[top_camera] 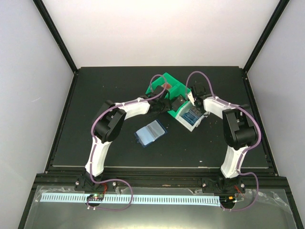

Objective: Put the credit cards into the card holder
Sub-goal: Pick up the credit card from the storage box.

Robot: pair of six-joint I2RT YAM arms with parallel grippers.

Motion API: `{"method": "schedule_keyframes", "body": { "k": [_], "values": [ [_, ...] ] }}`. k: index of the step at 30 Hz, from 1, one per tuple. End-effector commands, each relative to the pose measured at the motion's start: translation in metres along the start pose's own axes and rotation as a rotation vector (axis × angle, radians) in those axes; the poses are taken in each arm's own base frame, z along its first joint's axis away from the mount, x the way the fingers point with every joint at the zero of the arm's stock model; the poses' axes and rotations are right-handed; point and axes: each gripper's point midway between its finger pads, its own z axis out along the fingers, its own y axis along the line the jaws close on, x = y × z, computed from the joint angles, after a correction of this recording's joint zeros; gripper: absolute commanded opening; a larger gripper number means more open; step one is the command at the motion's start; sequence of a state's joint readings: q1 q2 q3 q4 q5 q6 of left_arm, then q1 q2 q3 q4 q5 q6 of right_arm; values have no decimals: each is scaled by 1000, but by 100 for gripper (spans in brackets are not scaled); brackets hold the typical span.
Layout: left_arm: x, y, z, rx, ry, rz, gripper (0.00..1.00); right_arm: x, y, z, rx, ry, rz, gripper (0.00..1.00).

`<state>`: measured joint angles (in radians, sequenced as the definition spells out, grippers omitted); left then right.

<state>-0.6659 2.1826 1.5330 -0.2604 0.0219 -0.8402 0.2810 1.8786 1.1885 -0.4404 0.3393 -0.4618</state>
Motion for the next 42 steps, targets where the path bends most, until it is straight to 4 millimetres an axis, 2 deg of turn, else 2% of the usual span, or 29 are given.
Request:
{"method": "schedule_keyframes", "body": {
  "k": [1, 7, 10, 16, 19, 21, 27, 28, 31, 35, 37, 39, 42],
  "values": [
    [26, 22, -4, -53, 115, 113, 64, -23, -20, -34, 77, -98, 58, 1],
    [8, -7, -33, 40, 94, 180, 72, -33, -36, -116, 20, -254, 263, 1],
    [2, -18, -54, 72, 77, 207, 76, -30, -31, -149, -56, -328, 345, 1],
    [-5, -19, -104, 84, 8, 237, 80, -33, 8, -218, -397, -520, 514, 1],
    [-1, -11, -131, 88, -23, 256, 81, -30, 29, -236, -569, -525, 645, 1],
    [6, -3, -153, 101, -49, 265, 81, -26, 46, -242, -639, -520, 662, 1],
    [43, 41, -192, 94, -74, 242, 84, -20, 109, -259, -878, -558, 614, 1],
    [53, 54, -195, 86, -73, 235, 85, -18, 118, -256, -898, -550, 619, 1],
    [65, 73, -213, 93, -116, 217, 88, -15, 139, -243, -959, -518, 642, 1],
    [87, 93, -224, 111, -122, 199, 94, -19, 171, -237, -1027, -467, 585, 1],
    [97, 103, -227, 116, -111, 183, 94, -25, 191, -239, -1059, -447, 500, 1],
    [107, 111, -226, 113, -88, 165, 93, -31, 210, -237, -1092, -407, 434, 2],
    [118, 119, -222, 110, -57, 138, 88, -43, 235, -218, -1120, -312, 398, 2]
  ]
}}
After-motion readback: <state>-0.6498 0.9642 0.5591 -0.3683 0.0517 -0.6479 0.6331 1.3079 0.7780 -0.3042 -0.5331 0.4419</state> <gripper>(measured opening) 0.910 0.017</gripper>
